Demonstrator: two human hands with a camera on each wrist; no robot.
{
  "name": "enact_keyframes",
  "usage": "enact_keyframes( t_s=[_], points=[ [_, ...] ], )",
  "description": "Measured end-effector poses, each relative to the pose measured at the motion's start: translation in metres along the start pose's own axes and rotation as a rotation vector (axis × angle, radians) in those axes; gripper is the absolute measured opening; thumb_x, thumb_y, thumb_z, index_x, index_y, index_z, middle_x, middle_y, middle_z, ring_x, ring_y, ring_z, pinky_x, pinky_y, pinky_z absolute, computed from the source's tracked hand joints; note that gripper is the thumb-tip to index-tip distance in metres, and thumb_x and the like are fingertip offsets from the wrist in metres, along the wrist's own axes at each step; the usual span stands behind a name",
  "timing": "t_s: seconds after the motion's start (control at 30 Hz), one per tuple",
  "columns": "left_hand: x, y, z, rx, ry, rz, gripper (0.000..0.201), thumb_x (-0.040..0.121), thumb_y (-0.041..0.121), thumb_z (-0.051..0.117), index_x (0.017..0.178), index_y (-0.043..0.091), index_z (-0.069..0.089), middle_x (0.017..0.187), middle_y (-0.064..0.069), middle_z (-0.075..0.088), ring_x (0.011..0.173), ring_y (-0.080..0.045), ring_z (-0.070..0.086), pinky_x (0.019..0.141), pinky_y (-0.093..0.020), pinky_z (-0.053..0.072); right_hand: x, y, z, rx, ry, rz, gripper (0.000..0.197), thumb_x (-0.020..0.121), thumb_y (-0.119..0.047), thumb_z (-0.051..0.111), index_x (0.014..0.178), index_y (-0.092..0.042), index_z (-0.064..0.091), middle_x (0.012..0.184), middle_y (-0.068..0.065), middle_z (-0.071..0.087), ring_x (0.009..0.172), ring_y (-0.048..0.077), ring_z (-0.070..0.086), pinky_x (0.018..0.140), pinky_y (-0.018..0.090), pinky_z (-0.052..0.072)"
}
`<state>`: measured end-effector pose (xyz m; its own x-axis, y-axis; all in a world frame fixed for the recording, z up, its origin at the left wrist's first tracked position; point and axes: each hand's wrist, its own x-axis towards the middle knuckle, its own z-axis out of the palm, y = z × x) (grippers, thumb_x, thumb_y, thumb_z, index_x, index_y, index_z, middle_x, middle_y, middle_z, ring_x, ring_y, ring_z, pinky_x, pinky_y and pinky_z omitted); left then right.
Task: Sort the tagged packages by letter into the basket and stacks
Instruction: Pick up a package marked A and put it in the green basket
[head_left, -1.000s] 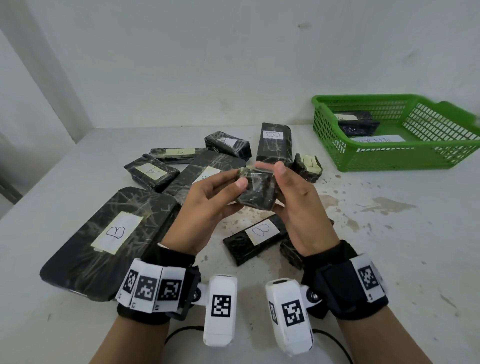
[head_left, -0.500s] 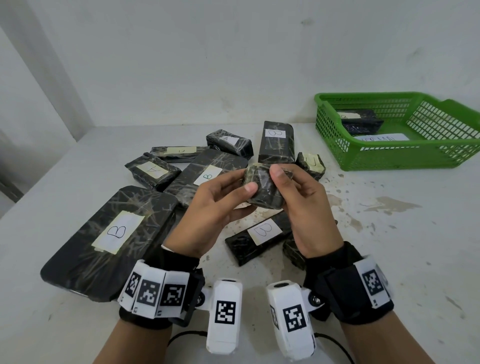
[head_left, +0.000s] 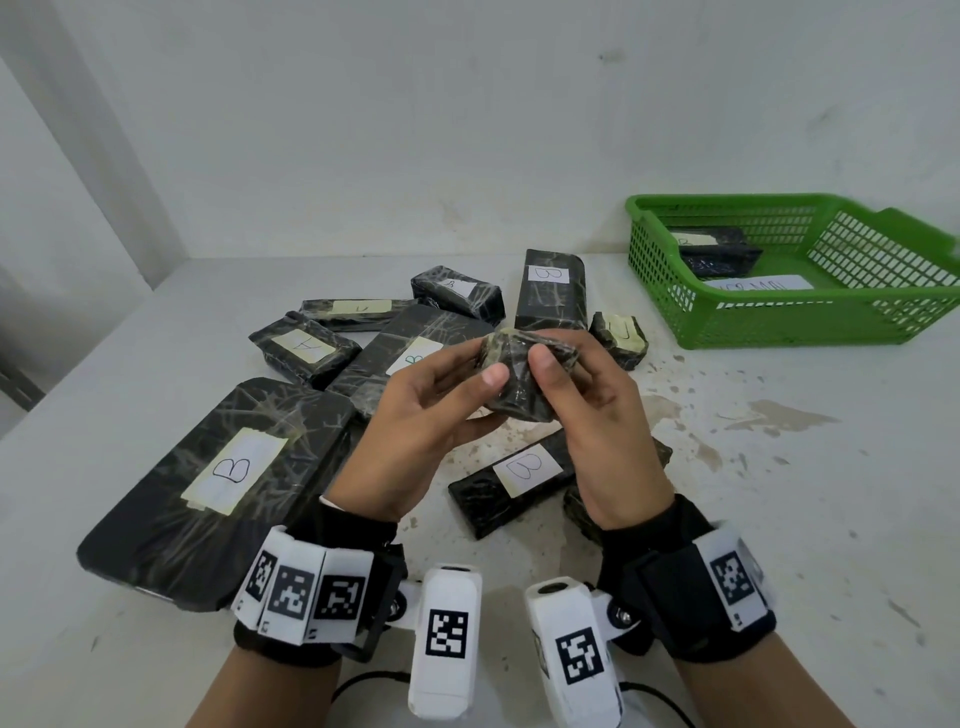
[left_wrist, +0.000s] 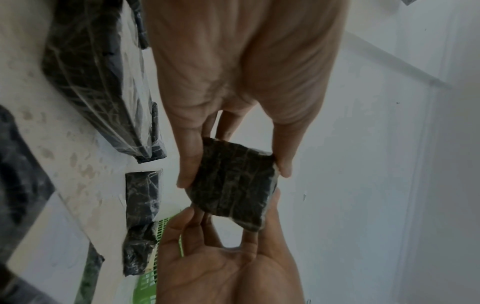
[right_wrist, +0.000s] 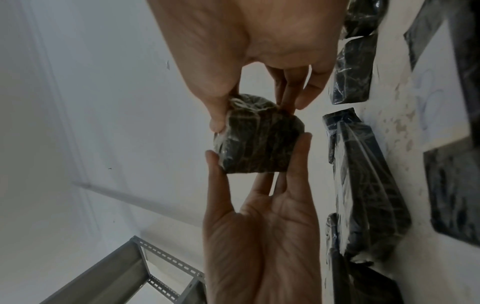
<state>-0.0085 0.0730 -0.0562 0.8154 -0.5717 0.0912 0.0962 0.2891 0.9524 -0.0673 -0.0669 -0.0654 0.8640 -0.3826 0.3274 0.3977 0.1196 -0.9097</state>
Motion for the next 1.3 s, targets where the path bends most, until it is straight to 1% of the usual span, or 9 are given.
enact_keyframes(
  t_s=[0.17, 0.3, 0.47, 0.7, 0.8, 0.93, 1.1, 1.17, 1.3],
  points=[
    [0.0013, -0.0014, 0.0023, -0.007, 0.035, -0.016, 0.047, 0.083, 0.029, 0.064, 0.121, 0.001, 0.063, 0.108, -0.015, 0.071, 0.108, -0.028, 0.066, 0.088, -0.037, 0.057, 0.0019, -0.0074, -0.0052, -0.044, -0.095, 0.069, 0.031, 0.093, -0.032, 0.059, 0.115, -0.010, 0.064, 0.115, 0.011, 0.070, 0.111, 0.026, 0.066, 0.098, 0.041, 0.053],
    [-0.0002, -0.0003, 0.0007, -0.005, 0.003, -0.026, 0.060, 0.078, 0.039, 0.069, 0.125, 0.002, 0.063, 0.122, -0.025, 0.065, 0.115, -0.031, 0.064, 0.091, -0.040, 0.056, 0.0004, -0.0064, -0.0031, -0.047, -0.073, 0.018, 0.034, 0.093, -0.024, 0.059, 0.120, -0.003, 0.062, 0.117, 0.015, 0.069, 0.111, 0.029, 0.065, 0.100, 0.043, 0.051],
    [0.0009, -0.0021, 0.0002, 0.001, 0.034, -0.030, 0.048, 0.084, 0.027, 0.061, 0.123, 0.001, 0.063, 0.119, -0.023, 0.067, 0.110, -0.029, 0.066, 0.088, -0.035, 0.056, 0.0016, -0.0075, -0.0047, -0.050, -0.109, 0.055, 0.033, 0.092, -0.027, 0.060, 0.117, -0.006, 0.063, 0.115, 0.014, 0.069, 0.108, 0.024, 0.067, 0.094, 0.033, 0.054],
    [-0.0006, 0.0000, -0.0020, 0.017, 0.005, -0.021, 0.060, 0.075, 0.043, 0.069, 0.122, 0.005, 0.065, 0.121, -0.022, 0.067, 0.112, -0.030, 0.066, 0.096, -0.041, 0.055, 0.0013, -0.0054, -0.0052, -0.089, -0.145, 0.012, 0.031, 0.091, -0.017, 0.065, 0.121, -0.009, 0.062, 0.119, 0.012, 0.068, 0.113, 0.029, 0.063, 0.099, 0.042, 0.052],
    [-0.0001, -0.0006, -0.0014, 0.016, 0.030, -0.019, 0.057, 0.076, 0.038, 0.071, 0.122, 0.003, 0.065, 0.121, -0.023, 0.067, 0.114, -0.034, 0.065, 0.100, -0.044, 0.053, 0.0008, -0.0045, -0.0049, -0.095, -0.154, 0.014, 0.029, 0.091, -0.016, 0.066, 0.119, -0.013, 0.063, 0.119, 0.009, 0.068, 0.113, 0.028, 0.063, 0.096, 0.038, 0.053],
    [0.0003, -0.0009, 0.0009, 0.010, 0.053, -0.028, 0.044, 0.085, 0.031, 0.061, 0.116, 0.000, 0.066, 0.117, -0.024, 0.068, 0.104, -0.026, 0.068, 0.096, -0.041, 0.055, 0.0016, -0.0052, -0.0065, -0.097, -0.199, 0.077, 0.040, 0.085, -0.020, 0.069, 0.124, -0.020, 0.061, 0.123, 0.005, 0.067, 0.114, 0.026, 0.062, 0.098, 0.039, 0.053],
    [0.0007, 0.0012, -0.0001, 0.009, 0.047, -0.040, 0.045, 0.084, 0.029, 0.061, 0.117, 0.000, 0.065, 0.113, -0.020, 0.071, 0.102, -0.025, 0.067, 0.093, -0.038, 0.057, 0.0007, -0.0047, -0.0069, -0.117, -0.209, 0.073, 0.046, 0.085, -0.010, 0.073, 0.128, -0.022, 0.061, 0.124, 0.005, 0.066, 0.113, 0.023, 0.064, 0.093, 0.037, 0.054],
    [0.0009, 0.0027, -0.0016, -0.007, 0.067, -0.022, 0.046, 0.084, 0.025, 0.062, 0.122, -0.002, 0.063, 0.117, -0.021, 0.069, 0.104, -0.026, 0.067, 0.094, -0.039, 0.056, 0.0009, -0.0040, -0.0059, -0.104, -0.198, 0.097, 0.052, 0.085, -0.016, 0.072, 0.134, -0.024, 0.057, 0.126, 0.002, 0.066, 0.116, 0.017, 0.063, 0.094, 0.034, 0.054],
    [0.0003, 0.0049, -0.0045, -0.049, 0.082, 0.033, 0.050, 0.081, 0.016, 0.063, 0.129, 0.000, 0.059, 0.119, -0.015, 0.070, 0.104, -0.021, 0.068, 0.085, -0.031, 0.057, 0.0034, -0.0079, -0.0044, -0.072, -0.148, 0.246, 0.057, 0.085, -0.060, 0.059, 0.136, -0.035, 0.051, 0.119, -0.003, 0.068, 0.108, 0.013, 0.067, 0.088, 0.029, 0.055]
  ],
)
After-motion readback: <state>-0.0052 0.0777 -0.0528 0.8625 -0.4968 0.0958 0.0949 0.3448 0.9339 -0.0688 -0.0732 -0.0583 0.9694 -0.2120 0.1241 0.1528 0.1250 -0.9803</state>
